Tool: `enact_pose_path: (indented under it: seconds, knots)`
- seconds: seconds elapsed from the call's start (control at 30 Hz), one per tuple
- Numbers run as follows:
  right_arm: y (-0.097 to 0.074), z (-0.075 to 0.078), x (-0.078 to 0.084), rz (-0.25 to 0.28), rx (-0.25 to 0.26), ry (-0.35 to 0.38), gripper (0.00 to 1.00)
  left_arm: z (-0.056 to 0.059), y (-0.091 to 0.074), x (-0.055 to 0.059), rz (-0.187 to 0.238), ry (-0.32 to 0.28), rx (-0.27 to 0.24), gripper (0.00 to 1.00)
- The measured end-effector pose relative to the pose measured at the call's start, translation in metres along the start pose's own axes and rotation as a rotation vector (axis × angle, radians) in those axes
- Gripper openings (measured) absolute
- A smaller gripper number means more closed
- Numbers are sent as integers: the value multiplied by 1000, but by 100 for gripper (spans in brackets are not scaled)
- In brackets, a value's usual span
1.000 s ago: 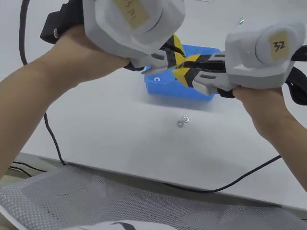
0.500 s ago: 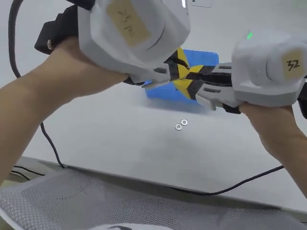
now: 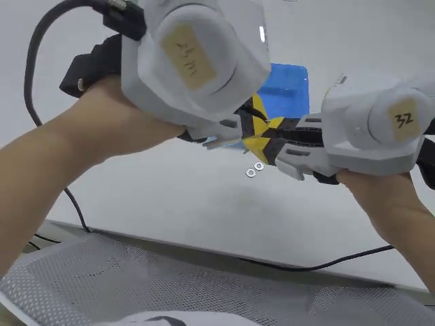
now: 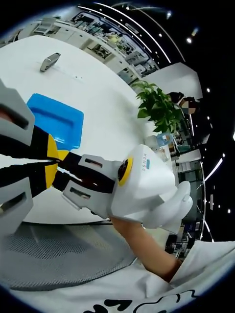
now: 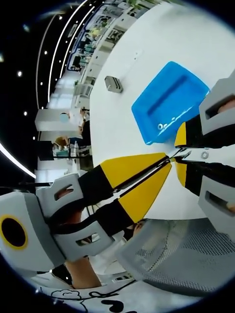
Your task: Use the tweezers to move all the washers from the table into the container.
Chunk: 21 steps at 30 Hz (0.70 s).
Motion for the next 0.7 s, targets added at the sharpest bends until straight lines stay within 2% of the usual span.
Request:
enact_pose_path:
  seconds: [0.2, 0.7]
  knots:
    - [4, -3, 9, -42, -7, -12, 5, 5, 7, 7, -18, -17, 27, 0]
    - [5, -2, 16, -61, -16, -9, 5, 9, 9, 10, -23, -30, 37, 0]
Point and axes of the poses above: the centre of the closed fingertips' face, and the gripper's own axes: y roughly forward along the fingers, z roughly to its right, x roughly out of its underside, the point moved 8 cm from there along -y, roughly backward along the fingers, and after that the axes turned 7 degrees about z, right-handed, at the moved point
